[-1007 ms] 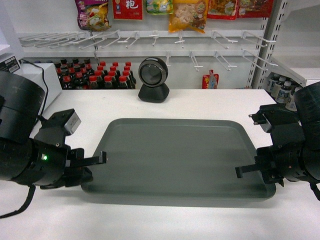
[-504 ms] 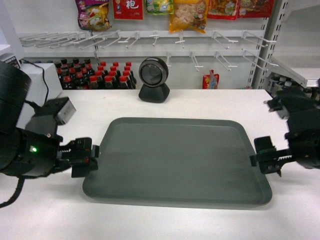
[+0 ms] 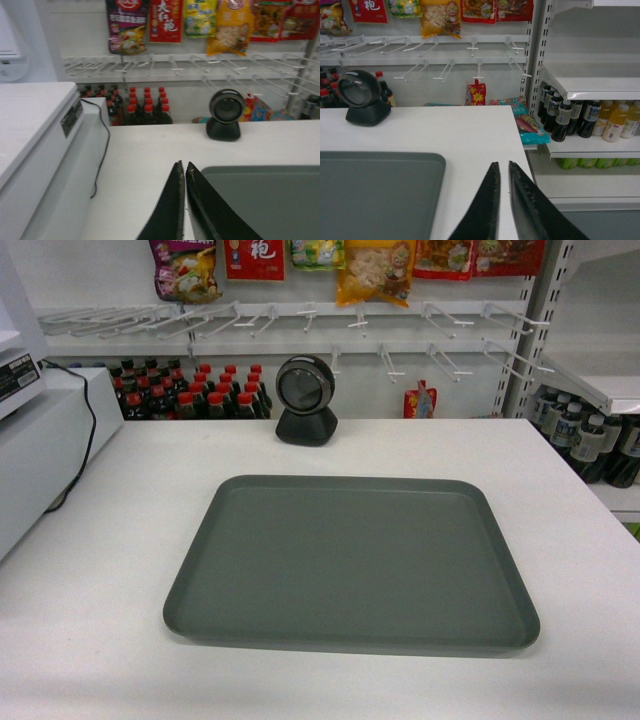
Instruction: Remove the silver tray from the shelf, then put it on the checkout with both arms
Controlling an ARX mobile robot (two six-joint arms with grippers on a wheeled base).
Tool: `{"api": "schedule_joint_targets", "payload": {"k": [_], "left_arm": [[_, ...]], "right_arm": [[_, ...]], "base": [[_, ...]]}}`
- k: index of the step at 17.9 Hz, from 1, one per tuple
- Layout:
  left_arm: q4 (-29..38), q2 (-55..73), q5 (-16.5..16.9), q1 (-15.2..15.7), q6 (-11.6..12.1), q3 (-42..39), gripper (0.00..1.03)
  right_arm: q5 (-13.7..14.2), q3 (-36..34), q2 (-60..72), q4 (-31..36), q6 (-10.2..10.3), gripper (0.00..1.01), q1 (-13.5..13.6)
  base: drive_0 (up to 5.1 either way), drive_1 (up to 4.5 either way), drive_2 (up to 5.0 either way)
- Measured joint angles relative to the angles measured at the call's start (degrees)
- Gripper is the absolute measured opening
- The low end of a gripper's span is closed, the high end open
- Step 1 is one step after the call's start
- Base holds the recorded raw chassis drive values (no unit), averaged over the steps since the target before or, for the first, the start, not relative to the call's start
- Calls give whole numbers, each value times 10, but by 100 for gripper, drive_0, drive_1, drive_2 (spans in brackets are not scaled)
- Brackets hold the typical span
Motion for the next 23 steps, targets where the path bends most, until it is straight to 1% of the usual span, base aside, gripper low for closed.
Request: {"api": "schedule_joint_targets", "payload": {"k": [1,2,3,5,8,12,15,20,23], "left_arm": [[-8,-17,12,13,1,-17,1],[-18,-34,10,21,0,-33,1],[21,-37,9,23,0,-57,1],[0,-57,11,22,0,-79,1],[-62,-161,12,21,0,-109,1],[-134,-248,12,21,0,-129,1],[-191,-316,12,21,0,-137,1],[-298,-436,12,21,0,-141,1],[-345,-484,12,21,0,-141,1]], "right_arm": [[-1,-13,-23,-4,0,2,0],[-1,-27,-57,-9,1,2,0],[-1,-39,-86,-19,2,2,0],[-3,-63,-124,-42,2,2,3],[-3,-100,-222,-101,2,2,3],[-3,-124,-310,-170,2,2,3],[-3,-134,-377,-221,2,2,3],[-3,-141,-507,-336,2,2,3],[-3,-141,-560,-385,2,2,3]], "base": [[0,0,0],[0,0,0],[0,0,0],[0,0,0],[0,0,0],[0,0,0],[0,0,0],[0,0,0],[0,0,0]]}}
